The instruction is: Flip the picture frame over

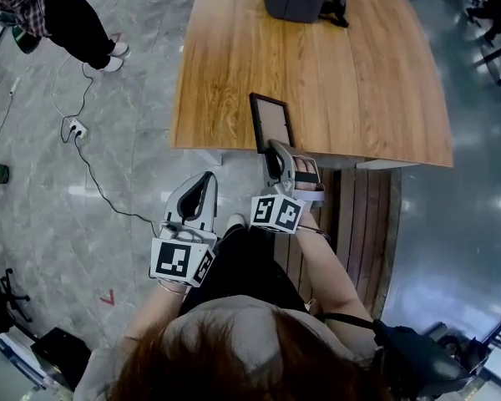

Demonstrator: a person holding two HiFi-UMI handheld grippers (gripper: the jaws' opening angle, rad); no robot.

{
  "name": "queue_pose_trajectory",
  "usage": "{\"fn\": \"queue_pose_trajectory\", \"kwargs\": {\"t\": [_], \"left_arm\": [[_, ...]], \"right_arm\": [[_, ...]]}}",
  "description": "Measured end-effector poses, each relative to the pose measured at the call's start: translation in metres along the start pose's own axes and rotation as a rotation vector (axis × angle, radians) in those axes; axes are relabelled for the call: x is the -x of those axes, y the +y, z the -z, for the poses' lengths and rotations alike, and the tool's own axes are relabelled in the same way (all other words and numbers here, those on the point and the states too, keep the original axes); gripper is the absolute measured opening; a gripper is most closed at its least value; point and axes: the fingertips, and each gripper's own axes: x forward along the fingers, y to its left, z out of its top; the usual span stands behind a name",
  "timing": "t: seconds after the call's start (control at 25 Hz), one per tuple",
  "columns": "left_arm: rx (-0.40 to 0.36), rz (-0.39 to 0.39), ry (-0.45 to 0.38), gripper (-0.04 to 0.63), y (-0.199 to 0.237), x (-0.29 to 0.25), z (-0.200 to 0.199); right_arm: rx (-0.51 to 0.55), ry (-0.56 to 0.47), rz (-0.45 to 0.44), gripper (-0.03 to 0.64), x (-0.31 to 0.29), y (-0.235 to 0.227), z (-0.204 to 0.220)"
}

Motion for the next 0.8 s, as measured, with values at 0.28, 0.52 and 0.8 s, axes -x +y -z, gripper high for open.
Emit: {"fn": "queue_pose_trajectory", "kwargs": {"t": [0.28, 0.52, 0.8], "left_arm": [[0.015, -0.006, 0.008, 0.006, 0.005, 0.003, 0.005], [0.033, -0.005, 0.015, 0.006, 0.009, 0.003, 0.011], [0.065, 0.001, 0.008, 0.006, 0.009, -0.001, 0.014]], "right_arm": [[0.213, 0.110, -0.017, 0.080, -0.021, 0.024, 0.014], [0.325, 0.181, -0.119, 0.083, -0.031, 0.046, 0.011], [0.349, 0.214, -0.152, 0.087, -0.032, 0.049, 0.010]]}}
